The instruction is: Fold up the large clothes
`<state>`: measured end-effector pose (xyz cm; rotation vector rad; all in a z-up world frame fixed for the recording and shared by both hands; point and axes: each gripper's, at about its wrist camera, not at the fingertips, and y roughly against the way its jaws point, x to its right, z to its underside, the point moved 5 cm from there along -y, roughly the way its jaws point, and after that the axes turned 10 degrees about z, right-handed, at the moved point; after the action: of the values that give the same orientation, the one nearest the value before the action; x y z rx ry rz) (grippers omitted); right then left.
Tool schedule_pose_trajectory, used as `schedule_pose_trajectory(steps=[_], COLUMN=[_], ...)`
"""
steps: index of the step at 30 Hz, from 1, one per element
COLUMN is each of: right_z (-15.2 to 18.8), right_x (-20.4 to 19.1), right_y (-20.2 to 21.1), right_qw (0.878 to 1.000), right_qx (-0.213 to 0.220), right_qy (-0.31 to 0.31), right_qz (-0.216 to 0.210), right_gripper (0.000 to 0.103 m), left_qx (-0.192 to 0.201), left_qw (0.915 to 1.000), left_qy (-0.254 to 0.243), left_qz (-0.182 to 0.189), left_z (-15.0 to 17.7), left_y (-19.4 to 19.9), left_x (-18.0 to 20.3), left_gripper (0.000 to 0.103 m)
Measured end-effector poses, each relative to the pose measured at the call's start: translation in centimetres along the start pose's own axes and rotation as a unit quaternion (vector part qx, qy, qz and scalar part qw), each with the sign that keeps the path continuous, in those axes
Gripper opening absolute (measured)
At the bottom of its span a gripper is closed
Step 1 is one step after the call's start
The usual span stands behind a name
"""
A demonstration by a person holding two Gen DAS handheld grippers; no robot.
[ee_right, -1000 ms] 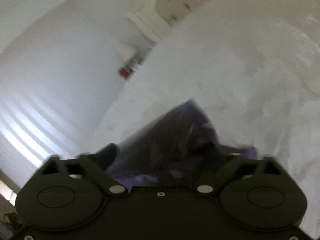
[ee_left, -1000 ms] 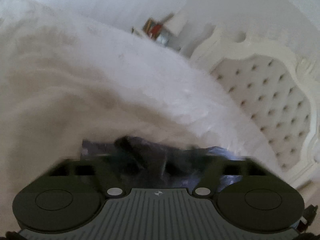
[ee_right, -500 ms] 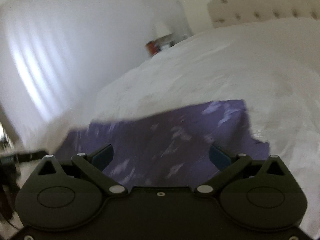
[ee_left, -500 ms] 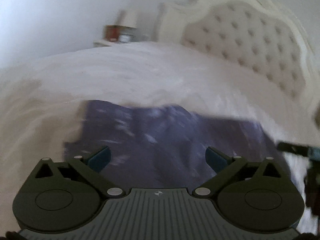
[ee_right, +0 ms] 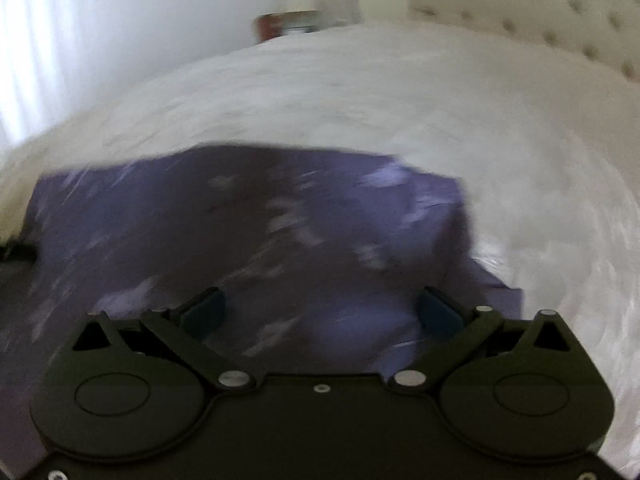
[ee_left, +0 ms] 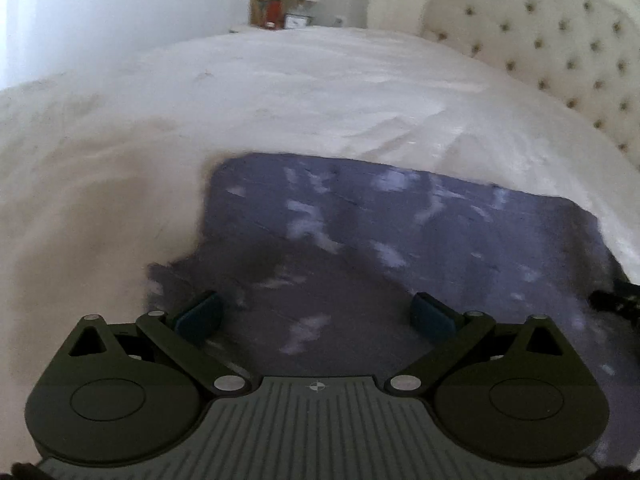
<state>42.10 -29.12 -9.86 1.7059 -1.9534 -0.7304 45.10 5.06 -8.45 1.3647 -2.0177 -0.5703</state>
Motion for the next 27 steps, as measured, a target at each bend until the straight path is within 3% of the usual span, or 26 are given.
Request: schedule_pose_trajectory(steps=[3,7,13,18,27], right_z=[0.6,1.5,0.1,1.6,6.5], right_x=[1.5,0.9,1.8,3.2,6.1], right_y=[-0.7,-0.4,1.1,5.8,10.6], right_qw=[0.999,0.999,0.999,0.998,0.998], right_qx=[0.007,0.029,0.016,0.037,0.006], right_qy=[-0.043,-0.032,-0.025,-0.027,-0.055], right_qz=[-0.006,0.005,-0.013,-0.032,-0.022], right_gripper=[0.102,0.102,0.102,0.102,0.102], left_qx=[0.009,0.014,0.016,-0.007,-0.03], left_qw=[0.9996,0.9991,0.9984,0.9996,0.9991], left_qy=[0.027,0.039,0.049,0.027,0.025], left_qz=[0.006,0.005,0.023,0.005,-0.014], left_z=[0.3,0.5,-0.2,1.9,5.7], left_y=[-0.2,-0.1,2.2,5.7,9.2], left_x=[-1.3,-1.6,-1.1,-0.6,0.2], left_gripper=[0.103,0.103,0.103,0.103,0.103])
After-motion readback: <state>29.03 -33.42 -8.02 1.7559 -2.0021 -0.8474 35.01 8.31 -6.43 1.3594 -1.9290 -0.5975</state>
